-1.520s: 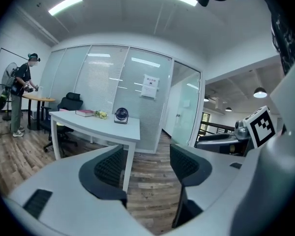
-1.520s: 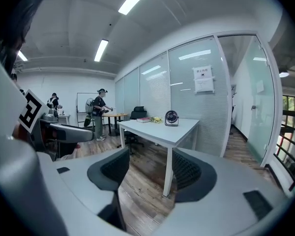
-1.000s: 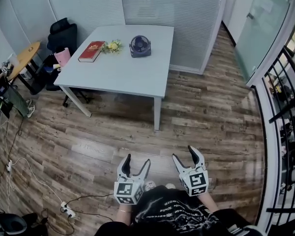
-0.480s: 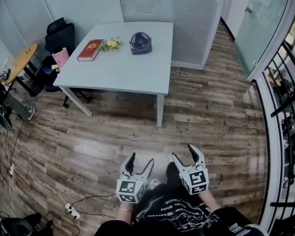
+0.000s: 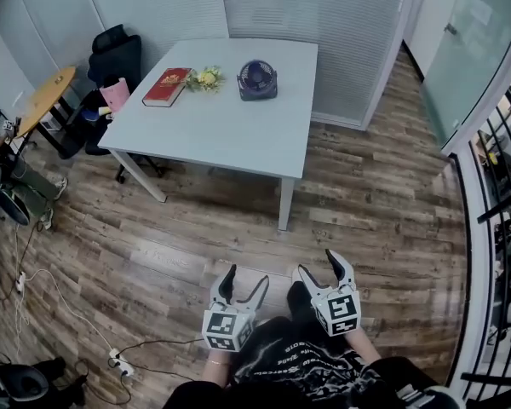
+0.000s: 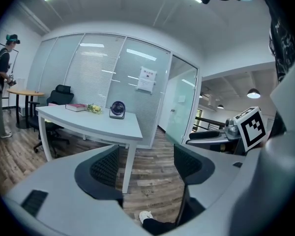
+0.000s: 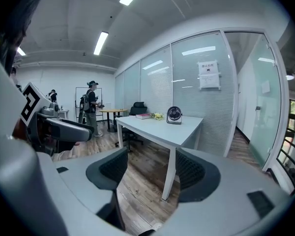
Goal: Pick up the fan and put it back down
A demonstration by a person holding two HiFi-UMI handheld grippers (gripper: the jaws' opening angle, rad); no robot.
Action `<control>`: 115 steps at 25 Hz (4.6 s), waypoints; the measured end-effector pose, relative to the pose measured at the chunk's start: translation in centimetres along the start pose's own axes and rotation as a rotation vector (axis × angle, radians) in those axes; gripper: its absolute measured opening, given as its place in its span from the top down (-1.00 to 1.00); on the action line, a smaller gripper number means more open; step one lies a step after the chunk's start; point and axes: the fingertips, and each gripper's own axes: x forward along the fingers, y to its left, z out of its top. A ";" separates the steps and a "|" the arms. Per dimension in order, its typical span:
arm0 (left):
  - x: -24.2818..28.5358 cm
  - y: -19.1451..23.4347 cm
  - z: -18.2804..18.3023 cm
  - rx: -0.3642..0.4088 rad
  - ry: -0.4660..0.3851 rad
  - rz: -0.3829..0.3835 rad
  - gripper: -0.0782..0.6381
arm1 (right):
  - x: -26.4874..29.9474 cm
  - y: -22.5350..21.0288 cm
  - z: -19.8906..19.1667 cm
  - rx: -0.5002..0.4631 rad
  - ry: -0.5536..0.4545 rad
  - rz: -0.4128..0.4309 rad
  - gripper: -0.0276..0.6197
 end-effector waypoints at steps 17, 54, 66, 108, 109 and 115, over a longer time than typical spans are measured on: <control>16.6 2.1 6.3 -0.021 0.009 0.080 -0.21 | 13.1 -12.8 6.2 -0.054 -0.008 0.122 0.01; 34.7 9.7 13.0 0.031 0.024 0.102 -0.21 | 27.8 -23.8 8.7 -0.002 0.073 0.104 0.05; 41.7 20.0 19.0 0.101 0.062 0.040 -0.21 | 38.6 -24.7 14.3 0.031 0.065 -0.015 0.09; 56.1 36.7 26.5 0.152 0.147 0.185 -0.17 | 59.7 -33.3 23.6 -0.074 0.111 0.037 0.10; 56.8 37.3 26.3 0.152 0.157 0.190 -0.17 | 60.4 -33.7 23.3 -0.074 0.123 0.039 0.10; 60.8 40.0 24.3 0.170 0.242 0.184 -0.16 | 64.9 -35.3 22.0 -0.126 0.199 0.070 0.11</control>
